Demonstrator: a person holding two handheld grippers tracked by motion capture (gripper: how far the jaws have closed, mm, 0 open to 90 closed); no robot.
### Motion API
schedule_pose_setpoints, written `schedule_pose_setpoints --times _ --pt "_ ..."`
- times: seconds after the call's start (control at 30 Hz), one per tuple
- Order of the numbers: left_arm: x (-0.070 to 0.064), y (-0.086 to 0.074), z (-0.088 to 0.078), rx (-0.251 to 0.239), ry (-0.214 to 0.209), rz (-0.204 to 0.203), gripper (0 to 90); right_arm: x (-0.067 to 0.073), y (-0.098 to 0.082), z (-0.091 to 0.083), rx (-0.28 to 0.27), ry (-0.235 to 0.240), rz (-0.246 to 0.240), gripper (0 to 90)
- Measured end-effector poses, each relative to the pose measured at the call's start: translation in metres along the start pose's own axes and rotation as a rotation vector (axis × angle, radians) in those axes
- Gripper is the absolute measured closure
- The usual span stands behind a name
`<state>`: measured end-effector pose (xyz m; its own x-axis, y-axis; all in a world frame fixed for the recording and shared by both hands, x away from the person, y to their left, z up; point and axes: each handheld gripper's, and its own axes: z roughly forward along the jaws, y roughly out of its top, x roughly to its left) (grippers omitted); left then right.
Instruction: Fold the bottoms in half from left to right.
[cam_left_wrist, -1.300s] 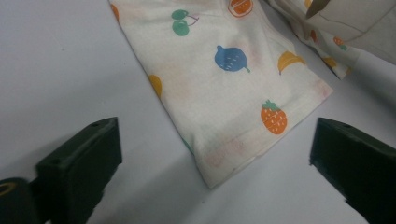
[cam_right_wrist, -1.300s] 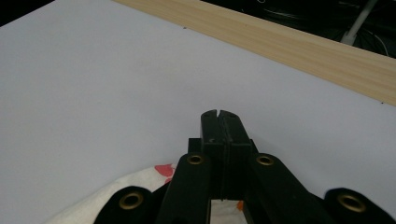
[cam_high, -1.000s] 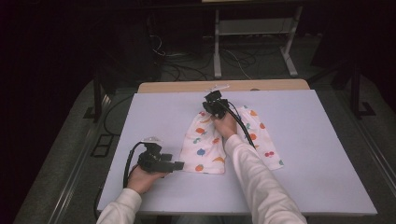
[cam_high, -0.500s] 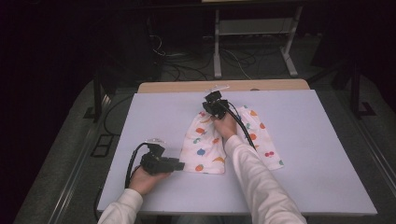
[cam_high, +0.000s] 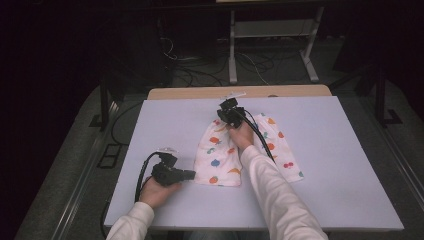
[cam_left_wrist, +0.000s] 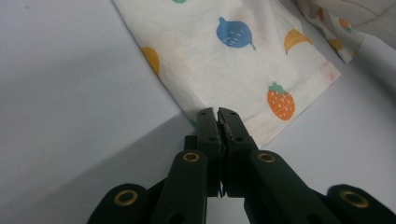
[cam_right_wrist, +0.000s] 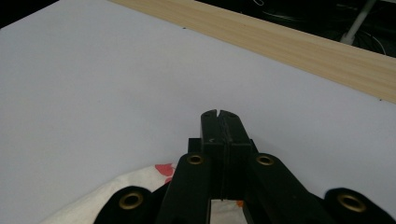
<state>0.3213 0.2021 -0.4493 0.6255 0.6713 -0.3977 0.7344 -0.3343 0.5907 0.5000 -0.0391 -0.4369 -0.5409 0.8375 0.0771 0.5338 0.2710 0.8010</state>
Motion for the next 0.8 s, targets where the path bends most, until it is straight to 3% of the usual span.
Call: schedule_pose_setpoints --times 0.2,0.4,0.8 --pt "-0.005 0.002 -0.001 0.009 0.028 0.039 88.6 0.000 0.000 0.000 -0.003 0.000 0.003 89.0" --pt "-0.010 0.004 -0.006 -0.017 0.036 0.065 88.9 -0.002 0.001 -0.002 -0.005 0.008 0.013 89.1" --pt "-0.038 0.015 -0.004 -0.046 -0.020 0.126 88.9 -0.012 0.005 -0.010 -0.014 0.039 0.062 89.2"
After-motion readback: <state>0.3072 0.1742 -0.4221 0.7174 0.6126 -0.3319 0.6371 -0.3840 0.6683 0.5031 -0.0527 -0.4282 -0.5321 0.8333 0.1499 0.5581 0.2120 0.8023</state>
